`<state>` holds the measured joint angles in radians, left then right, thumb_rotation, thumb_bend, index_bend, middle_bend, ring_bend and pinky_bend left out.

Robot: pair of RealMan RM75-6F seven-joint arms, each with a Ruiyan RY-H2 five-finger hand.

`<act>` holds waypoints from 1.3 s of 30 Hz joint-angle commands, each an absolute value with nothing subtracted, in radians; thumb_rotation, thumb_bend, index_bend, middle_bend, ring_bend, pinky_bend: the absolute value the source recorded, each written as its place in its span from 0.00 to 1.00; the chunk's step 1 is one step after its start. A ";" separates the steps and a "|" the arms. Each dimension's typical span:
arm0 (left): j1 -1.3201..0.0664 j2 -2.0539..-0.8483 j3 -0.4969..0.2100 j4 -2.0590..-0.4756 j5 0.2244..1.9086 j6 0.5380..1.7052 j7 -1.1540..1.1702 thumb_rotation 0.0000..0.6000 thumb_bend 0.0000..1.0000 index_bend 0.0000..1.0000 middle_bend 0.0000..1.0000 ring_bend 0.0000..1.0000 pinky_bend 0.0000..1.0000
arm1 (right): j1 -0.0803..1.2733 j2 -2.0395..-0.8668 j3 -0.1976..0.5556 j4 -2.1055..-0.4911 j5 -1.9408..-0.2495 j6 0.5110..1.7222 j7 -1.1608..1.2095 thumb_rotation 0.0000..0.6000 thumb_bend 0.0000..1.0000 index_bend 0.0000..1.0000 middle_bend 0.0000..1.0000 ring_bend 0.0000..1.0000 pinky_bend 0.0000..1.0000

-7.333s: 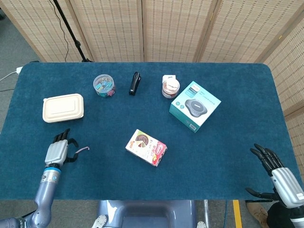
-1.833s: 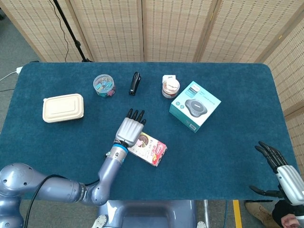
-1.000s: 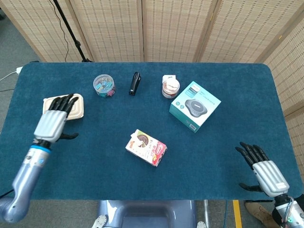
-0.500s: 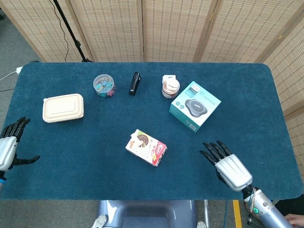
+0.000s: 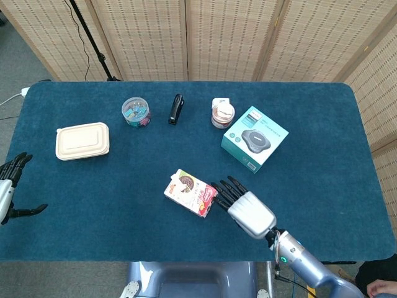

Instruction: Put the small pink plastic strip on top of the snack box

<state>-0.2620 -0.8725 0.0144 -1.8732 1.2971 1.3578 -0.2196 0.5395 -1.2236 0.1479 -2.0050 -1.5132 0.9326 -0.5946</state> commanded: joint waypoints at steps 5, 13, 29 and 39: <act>-0.236 -0.863 0.002 -1.860 1.325 1.362 -0.266 1.00 0.07 0.00 0.00 0.00 0.00 | 0.694 -1.369 0.238 -1.942 -1.299 0.832 -0.694 1.00 1.00 0.26 0.00 0.00 0.00; -0.217 -0.856 -0.012 -1.849 1.334 1.356 -0.301 1.00 0.07 0.00 0.00 0.00 0.00 | 0.820 -1.458 0.260 -1.865 -1.130 0.797 -0.774 1.00 1.00 0.26 0.00 0.00 0.00; -0.205 -0.849 -0.030 -1.836 1.344 1.315 -0.336 1.00 0.07 0.00 0.00 0.00 0.00 | 0.995 -1.589 0.250 -1.706 -0.925 0.870 -0.870 1.00 1.00 0.26 0.00 0.00 0.00; -0.201 -0.848 -0.039 -1.835 1.345 1.297 -0.334 1.00 0.07 0.00 0.00 0.00 0.00 | 1.027 -1.634 0.197 -1.661 -0.897 0.915 -0.890 1.00 1.00 0.26 0.00 0.00 0.00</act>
